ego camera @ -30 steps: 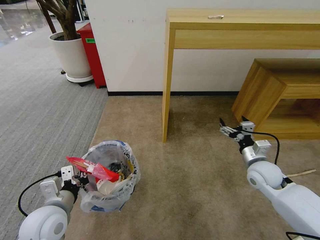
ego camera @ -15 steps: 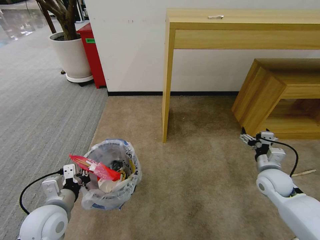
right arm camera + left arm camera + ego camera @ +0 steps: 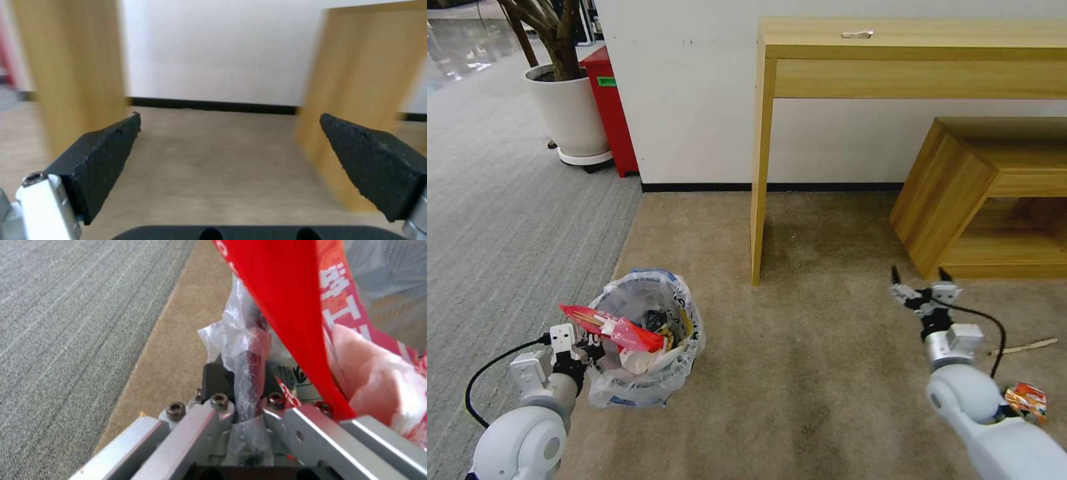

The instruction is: Pick up the trash bin and place the garbage on the floor into it.

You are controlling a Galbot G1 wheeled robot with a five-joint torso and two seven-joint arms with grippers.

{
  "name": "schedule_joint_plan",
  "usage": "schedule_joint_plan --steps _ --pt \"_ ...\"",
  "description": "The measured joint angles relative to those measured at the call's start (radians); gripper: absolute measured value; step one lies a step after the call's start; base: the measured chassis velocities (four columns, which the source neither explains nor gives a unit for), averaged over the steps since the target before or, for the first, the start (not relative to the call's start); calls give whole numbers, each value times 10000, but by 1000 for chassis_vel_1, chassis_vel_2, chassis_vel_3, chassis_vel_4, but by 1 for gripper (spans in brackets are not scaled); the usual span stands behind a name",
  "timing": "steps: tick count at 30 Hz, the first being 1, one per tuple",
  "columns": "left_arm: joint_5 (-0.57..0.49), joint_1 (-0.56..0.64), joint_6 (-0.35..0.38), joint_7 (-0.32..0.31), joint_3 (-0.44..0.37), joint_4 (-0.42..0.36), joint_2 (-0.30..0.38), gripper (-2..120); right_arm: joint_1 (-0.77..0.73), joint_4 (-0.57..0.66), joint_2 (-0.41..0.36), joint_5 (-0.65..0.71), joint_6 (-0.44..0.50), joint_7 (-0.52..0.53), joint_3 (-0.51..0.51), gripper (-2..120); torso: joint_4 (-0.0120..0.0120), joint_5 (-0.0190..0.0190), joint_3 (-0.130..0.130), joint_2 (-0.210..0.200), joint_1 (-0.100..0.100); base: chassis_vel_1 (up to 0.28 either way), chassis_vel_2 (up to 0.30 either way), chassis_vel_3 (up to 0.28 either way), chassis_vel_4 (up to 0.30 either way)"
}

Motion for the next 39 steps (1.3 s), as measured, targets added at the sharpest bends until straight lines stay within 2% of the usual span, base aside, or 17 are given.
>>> schedule_joint_plan --steps 7,10,12,21,39 --pt "50 23 -11 23 -1 -25 -47 0 514 63 -82 -112 574 -932 -1294 100 1 0 0 0 0 0 0 0 0" --pt "60 19 -11 23 -2 -25 -56 0 567 34 -100 -130 708 -1118 -1403 100 0 0 0 0 0 0 0 0 0" --pt "113 9 -34 39 4 -16 -128 0 671 -218 -230 -319 1201 -1728 -1793 100 0 1 0 -1 0 0 0 0 0" --pt "193 1 -40 42 70 19 -288 0 669 -341 -255 -407 1326 -1816 -1968 100 -1 1 0 0 0 -20 -21 -18 -18" --pt "358 31 -41 97 130 64 -445 0 773 -609 -146 -473 1471 -1778 -1943 100 -3 3 0 0 0 -101 -103 -95 -106"
